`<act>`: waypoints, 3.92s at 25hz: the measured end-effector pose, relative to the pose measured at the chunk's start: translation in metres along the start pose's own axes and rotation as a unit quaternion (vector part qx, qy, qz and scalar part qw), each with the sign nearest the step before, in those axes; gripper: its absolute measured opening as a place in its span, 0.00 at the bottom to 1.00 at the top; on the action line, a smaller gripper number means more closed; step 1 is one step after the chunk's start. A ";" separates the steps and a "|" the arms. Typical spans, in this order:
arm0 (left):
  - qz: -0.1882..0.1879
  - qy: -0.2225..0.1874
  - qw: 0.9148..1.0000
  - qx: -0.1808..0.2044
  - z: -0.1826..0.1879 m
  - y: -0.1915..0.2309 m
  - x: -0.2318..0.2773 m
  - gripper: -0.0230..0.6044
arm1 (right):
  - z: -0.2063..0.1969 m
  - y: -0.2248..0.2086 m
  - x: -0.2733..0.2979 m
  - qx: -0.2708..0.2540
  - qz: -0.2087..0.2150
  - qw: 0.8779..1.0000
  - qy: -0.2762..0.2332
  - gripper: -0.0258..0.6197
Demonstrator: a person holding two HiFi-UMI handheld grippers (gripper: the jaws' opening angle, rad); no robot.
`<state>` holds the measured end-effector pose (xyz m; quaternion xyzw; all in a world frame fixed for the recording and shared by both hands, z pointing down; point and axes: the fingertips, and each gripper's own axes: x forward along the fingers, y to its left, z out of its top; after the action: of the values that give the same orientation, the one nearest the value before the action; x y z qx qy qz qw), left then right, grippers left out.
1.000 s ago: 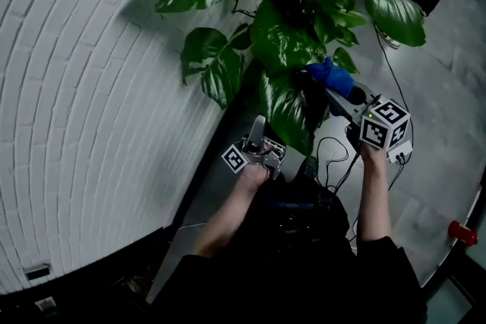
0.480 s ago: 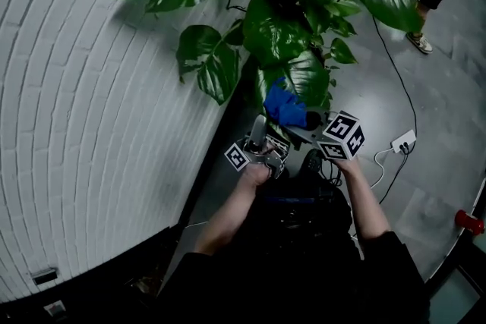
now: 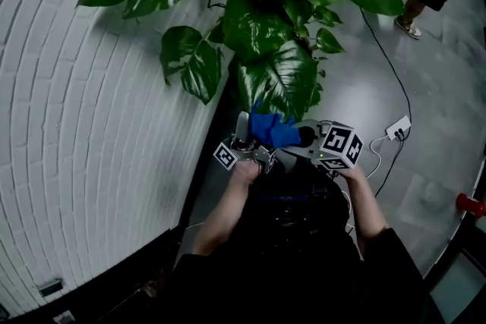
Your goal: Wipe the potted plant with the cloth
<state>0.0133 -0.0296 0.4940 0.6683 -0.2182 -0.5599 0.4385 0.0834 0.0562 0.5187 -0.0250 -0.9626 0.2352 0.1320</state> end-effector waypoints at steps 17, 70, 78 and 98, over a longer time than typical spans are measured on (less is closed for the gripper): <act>0.027 0.087 0.996 -0.005 -0.064 0.023 0.000 0.64 | 0.104 -0.083 -0.146 0.082 -0.099 0.946 -0.296 0.22; 0.004 0.051 0.999 -0.002 -0.058 0.002 0.001 0.64 | -0.056 0.012 -0.025 -0.087 -0.031 0.993 0.070 0.22; -0.001 0.060 0.998 -0.035 -0.053 0.006 -0.010 0.64 | -0.069 0.021 -0.046 -0.008 -0.077 0.997 0.032 0.22; 0.087 0.128 0.979 0.132 -0.043 0.003 0.000 0.61 | 0.068 -0.081 -0.143 0.016 -0.244 0.960 -0.133 0.22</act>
<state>0.0546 -0.0168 0.4961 0.7647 -0.2899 -0.3957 0.4178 0.2044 -0.0617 0.4633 0.2441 -0.9444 0.2130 0.0562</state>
